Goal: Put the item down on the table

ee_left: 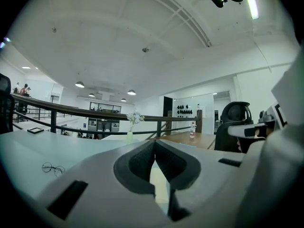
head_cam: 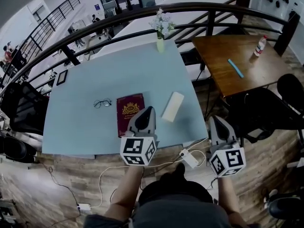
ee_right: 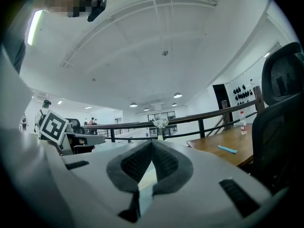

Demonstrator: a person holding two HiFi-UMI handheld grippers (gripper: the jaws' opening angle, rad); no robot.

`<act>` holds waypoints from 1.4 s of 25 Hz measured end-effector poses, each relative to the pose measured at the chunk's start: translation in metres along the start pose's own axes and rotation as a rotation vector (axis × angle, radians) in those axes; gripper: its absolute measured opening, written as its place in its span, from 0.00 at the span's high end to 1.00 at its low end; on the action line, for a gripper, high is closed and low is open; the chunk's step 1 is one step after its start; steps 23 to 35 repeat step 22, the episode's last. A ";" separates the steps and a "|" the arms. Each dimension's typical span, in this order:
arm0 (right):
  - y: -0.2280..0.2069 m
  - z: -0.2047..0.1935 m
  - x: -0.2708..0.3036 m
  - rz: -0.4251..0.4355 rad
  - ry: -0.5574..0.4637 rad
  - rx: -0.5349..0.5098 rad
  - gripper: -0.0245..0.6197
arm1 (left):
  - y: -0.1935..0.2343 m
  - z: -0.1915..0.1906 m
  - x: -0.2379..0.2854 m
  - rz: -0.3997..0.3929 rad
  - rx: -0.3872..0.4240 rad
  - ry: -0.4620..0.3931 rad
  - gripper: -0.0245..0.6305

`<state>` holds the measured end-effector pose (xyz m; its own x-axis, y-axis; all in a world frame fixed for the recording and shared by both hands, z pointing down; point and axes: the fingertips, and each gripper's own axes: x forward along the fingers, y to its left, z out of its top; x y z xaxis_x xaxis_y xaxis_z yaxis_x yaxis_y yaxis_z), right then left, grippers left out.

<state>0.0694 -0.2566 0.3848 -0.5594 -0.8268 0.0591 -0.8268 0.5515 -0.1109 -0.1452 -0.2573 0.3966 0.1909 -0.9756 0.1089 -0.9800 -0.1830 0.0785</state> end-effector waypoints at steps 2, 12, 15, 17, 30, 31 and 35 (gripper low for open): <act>0.002 -0.001 0.002 0.012 0.003 0.001 0.96 | 0.002 0.002 -0.002 0.007 -0.007 -0.005 0.95; 0.003 -0.001 0.017 0.055 0.005 -0.011 0.96 | 0.013 0.004 -0.008 0.052 -0.029 -0.025 0.95; 0.003 -0.001 0.023 0.069 0.008 -0.014 0.96 | 0.017 0.007 -0.010 0.066 -0.043 -0.038 0.95; 0.003 -0.001 0.026 0.078 0.008 -0.014 0.96 | 0.019 0.009 -0.010 0.075 -0.047 -0.045 0.95; -0.001 0.001 0.032 0.089 0.000 -0.014 0.96 | 0.022 0.013 -0.010 0.097 -0.051 -0.059 0.95; -0.001 0.001 0.032 0.089 0.000 -0.014 0.96 | 0.022 0.013 -0.010 0.097 -0.051 -0.059 0.95; -0.001 0.001 0.032 0.089 0.000 -0.014 0.96 | 0.022 0.013 -0.010 0.097 -0.051 -0.059 0.95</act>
